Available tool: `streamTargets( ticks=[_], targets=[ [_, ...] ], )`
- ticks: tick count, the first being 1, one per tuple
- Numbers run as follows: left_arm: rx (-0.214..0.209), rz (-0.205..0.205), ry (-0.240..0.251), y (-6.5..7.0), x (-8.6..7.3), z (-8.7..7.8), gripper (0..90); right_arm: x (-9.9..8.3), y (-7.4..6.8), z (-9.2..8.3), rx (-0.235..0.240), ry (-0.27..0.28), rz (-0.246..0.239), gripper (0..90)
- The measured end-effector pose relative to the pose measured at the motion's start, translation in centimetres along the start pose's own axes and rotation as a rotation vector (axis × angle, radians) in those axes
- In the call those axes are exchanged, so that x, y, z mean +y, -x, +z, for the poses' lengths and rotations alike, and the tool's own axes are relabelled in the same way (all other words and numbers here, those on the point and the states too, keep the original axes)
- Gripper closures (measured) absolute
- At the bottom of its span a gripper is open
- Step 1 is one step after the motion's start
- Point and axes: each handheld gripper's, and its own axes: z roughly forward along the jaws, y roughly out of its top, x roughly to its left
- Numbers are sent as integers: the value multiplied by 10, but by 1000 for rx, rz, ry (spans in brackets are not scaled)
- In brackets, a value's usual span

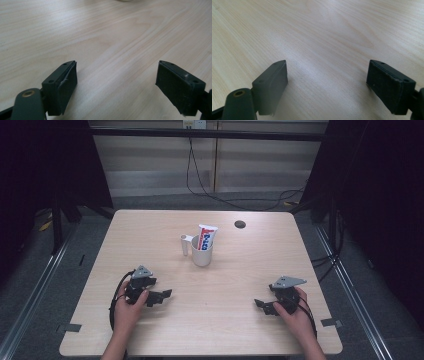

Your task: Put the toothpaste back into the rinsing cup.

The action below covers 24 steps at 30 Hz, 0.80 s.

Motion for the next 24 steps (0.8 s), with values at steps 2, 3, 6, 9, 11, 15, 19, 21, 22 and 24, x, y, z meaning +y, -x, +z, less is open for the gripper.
streamTargets(
  ticks=[2,3,6,9,11,15,19,21,22,24],
  targets=[
    [2,-1,1,0,-1,-2,174,0,0,0,0,0,0,168],
    [6,-5,3,0,-2,-2,172,0,0,0,0,0,0,168],
    [27,38,-15,-1,-4,-5,173,0,0,0,0,1,-2,168],
    [28,54,-6,-1,-6,-5,167,0,0,0,0,2,-2,168],
    [34,63,-9,-1,-6,-5,165,0,0,0,0,0,0,168],
    [49,88,-19,1,-6,-5,162,0,0,0,0,0,0,168],
    [70,120,-39,4,-7,-6,159,0,0,0,0,0,0,168],
    [70,125,-38,5,-7,-5,157,0,0,0,0,0,0,168],
    [69,122,-33,5,-7,-4,156,0,0,0,0,0,0,168],
    [68,124,-33,5,-7,-4,156,0,0,0,0,0,0,168]
  ],
)
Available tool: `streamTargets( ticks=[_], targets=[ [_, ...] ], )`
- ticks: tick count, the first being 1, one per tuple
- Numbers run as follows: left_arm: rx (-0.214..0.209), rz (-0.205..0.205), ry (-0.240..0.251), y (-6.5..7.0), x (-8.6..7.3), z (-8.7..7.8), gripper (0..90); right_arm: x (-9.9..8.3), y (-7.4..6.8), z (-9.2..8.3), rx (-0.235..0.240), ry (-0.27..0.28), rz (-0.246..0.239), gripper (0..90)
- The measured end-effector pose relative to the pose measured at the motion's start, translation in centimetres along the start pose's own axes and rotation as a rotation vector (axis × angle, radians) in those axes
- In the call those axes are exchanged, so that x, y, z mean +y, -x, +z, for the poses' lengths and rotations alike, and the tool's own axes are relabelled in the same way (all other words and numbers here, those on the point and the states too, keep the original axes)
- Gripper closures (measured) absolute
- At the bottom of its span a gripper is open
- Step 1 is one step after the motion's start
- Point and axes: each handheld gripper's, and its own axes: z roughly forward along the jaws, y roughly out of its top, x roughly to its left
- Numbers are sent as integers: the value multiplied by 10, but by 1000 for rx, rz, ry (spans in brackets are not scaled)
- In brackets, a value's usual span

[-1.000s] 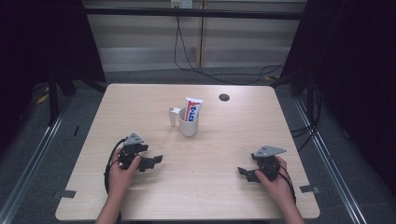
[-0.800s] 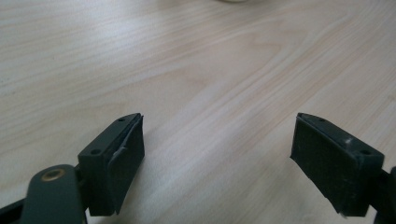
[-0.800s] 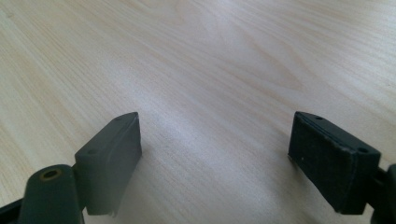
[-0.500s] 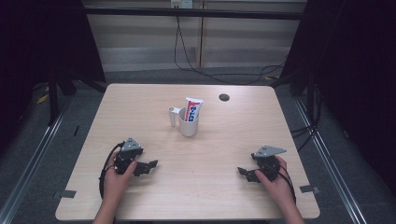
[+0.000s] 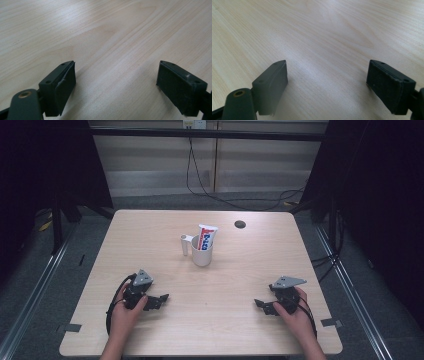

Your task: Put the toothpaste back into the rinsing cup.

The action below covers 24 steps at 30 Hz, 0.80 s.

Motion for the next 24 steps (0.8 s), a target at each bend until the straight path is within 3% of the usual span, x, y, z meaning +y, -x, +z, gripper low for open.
streamTargets(
  ticks=[12,24],
  targets=[
    [14,5,-9,0,0,0,142,0,0,0,0,0,0,168],
    [32,-17,-13,2,0,0,120,0,0,0,-1,3,-5,169]
  ],
)
